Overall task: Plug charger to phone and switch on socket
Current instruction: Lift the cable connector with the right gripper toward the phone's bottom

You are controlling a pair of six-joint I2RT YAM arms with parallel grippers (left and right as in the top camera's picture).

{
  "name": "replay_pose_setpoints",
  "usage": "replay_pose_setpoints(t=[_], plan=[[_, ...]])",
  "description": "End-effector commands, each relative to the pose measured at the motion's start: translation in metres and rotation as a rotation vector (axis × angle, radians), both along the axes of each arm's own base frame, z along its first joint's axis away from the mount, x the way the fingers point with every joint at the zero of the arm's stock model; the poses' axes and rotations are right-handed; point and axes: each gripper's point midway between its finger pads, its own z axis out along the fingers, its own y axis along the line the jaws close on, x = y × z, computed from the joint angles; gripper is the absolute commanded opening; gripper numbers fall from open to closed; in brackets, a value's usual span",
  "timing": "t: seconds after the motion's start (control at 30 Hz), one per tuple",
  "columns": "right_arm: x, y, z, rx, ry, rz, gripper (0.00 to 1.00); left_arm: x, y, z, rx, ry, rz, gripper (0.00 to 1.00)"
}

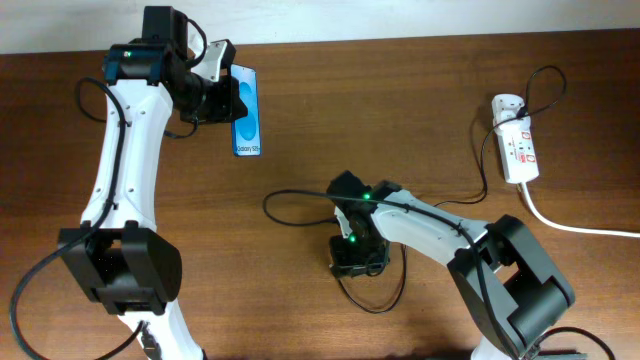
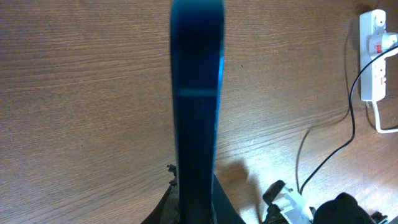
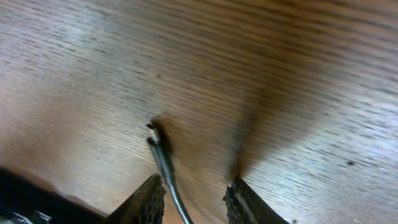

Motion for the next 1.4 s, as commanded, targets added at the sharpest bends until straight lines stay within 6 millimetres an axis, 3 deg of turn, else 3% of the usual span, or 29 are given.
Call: replay_pose_setpoints(t=[0.0, 0.17, 0.23, 0.37, 0.6, 1.37], plan=[[0.008, -0.003, 0.009, 0.005, 0.021, -0.020, 0.39, 0.001, 0.000, 0.005, -0.014, -0.007, 0.008, 0.00], [-0.007, 0.013, 0.013, 0.047, 0.025, 0.084, 0.39, 0.001, 0.000, 0.005, -0.014, -0.007, 0.008, 0.00], [-0.007, 0.001, 0.002, -0.079, -0.014, 0.050, 0.39, 0.001, 0.000, 0.004, -0.014, -0.006, 0.008, 0.00], [-0.008, 0.002, -0.001, -0.081, -0.012, 0.054, 0.28, 0.001, 0.000, 0.004, -0.014, -0.006, 0.008, 0.00], [-0.016, 0.012, -0.008, -0.052, 0.024, 0.070, 0.29, 0.001, 0.000, 0.004, -0.014, -0.007, 0.008, 0.00], [-0.015, 0.014, -0.009, -0.045, 0.021, 0.070, 0.09, 0.002, 0.000, 0.005, -0.014, -0.011, 0.008, 0.00]])
